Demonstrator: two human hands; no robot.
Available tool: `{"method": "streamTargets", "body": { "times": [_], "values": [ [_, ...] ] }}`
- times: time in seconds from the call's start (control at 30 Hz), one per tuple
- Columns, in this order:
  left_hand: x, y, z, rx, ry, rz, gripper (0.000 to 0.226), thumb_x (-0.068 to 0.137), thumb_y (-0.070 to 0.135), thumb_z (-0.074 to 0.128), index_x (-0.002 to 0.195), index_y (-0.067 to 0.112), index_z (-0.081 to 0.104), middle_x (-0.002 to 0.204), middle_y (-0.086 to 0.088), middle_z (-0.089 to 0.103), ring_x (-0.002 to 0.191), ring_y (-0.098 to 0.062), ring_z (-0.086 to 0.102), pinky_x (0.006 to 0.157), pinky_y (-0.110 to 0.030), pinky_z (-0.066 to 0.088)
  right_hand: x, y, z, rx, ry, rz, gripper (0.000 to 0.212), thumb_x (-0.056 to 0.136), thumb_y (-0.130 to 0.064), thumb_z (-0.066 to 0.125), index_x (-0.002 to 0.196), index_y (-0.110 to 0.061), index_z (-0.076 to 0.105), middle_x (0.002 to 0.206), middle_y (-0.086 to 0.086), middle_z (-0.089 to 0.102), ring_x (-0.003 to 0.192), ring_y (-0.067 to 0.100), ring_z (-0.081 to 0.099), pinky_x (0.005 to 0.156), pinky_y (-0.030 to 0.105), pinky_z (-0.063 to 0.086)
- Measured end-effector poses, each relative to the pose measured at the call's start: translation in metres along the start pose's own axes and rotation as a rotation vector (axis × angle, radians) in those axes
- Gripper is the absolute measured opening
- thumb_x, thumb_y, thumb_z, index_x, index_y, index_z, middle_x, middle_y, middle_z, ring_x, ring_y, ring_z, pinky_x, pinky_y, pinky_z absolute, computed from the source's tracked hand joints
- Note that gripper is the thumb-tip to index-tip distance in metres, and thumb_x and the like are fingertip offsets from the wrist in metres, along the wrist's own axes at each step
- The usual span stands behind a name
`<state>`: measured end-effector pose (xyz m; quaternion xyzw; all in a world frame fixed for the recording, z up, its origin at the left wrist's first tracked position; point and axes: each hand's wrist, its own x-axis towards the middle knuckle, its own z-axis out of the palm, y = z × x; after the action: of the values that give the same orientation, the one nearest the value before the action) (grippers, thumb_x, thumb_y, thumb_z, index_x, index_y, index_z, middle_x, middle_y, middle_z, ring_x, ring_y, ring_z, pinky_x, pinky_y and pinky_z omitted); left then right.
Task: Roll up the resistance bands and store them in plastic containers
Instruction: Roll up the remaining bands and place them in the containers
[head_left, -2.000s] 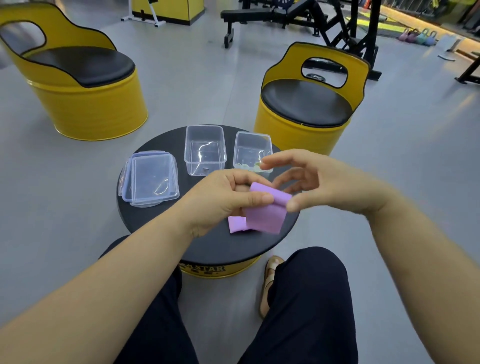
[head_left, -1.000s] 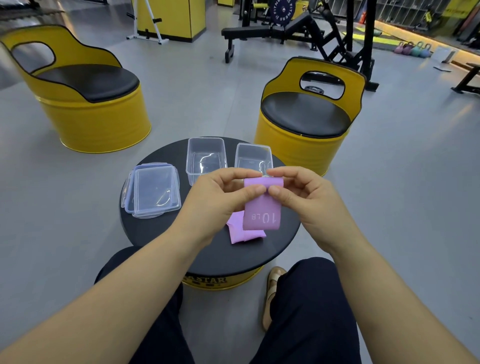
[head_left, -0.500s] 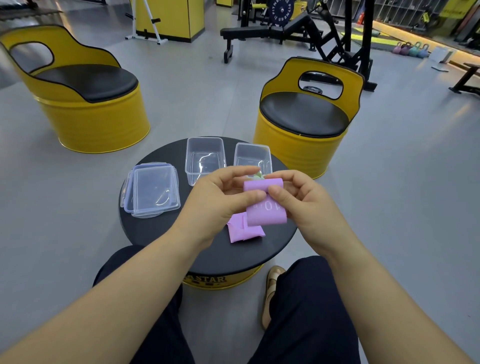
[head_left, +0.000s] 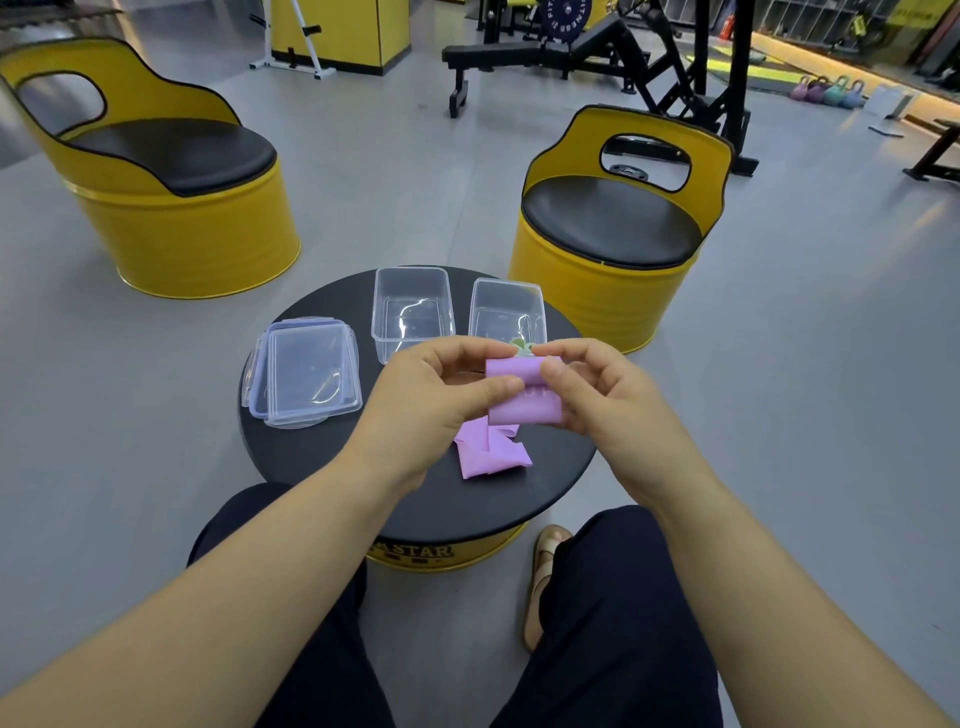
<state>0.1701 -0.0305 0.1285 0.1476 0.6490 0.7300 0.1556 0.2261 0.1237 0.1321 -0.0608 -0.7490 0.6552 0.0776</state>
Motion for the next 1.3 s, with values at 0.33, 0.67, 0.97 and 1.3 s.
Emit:
{"method": "streamTargets", "body": {
  "times": [0.33,0.67,0.97,1.3],
  "values": [
    [-0.001,-0.003,-0.002,-0.028,-0.059,-0.081,0.020,0.079,0.008,0.071,0.098,0.014,0.067,0.091,-0.005,0.073,0.087,-0.018,0.071,0.076,-0.028,0.057,0.002,0.005,-0.003,-0.004,-0.009,-0.014,0.016,0.086,-0.011,0.064,0.099,-0.021,0.066,0.095,0.013,0.071,0.093,0.027,0.069,0.093,0.048,0.051],
    [0.001,-0.012,-0.007,0.028,0.000,-0.108,0.021,0.075,0.004,0.074,0.094,0.012,0.070,0.088,-0.009,0.074,0.085,-0.022,0.071,0.080,-0.032,0.057,0.003,0.010,-0.003,-0.035,-0.028,0.026,0.023,0.083,-0.004,0.068,0.094,-0.024,0.066,0.092,0.000,0.072,0.093,0.022,0.068,0.091,0.043,0.052],
    [0.004,-0.017,-0.009,0.150,-0.009,-0.054,0.025,0.073,0.003,0.076,0.088,0.022,0.070,0.086,0.002,0.074,0.082,-0.012,0.069,0.079,-0.024,0.055,0.009,0.015,0.001,-0.035,0.003,0.098,0.015,0.083,-0.015,0.068,0.098,-0.013,0.066,0.089,0.011,0.073,0.077,0.020,0.068,0.087,0.046,0.055],
    [0.015,-0.033,-0.022,0.755,-0.207,-0.021,0.016,0.081,0.023,0.071,0.096,0.024,0.073,0.093,0.005,0.072,0.089,-0.012,0.064,0.082,-0.025,0.048,0.020,0.033,0.008,-0.283,-0.129,0.075,0.028,0.077,-0.008,0.075,0.087,-0.034,0.069,0.093,0.008,0.071,0.090,0.029,0.066,0.090,0.042,0.052]
  ]
}}
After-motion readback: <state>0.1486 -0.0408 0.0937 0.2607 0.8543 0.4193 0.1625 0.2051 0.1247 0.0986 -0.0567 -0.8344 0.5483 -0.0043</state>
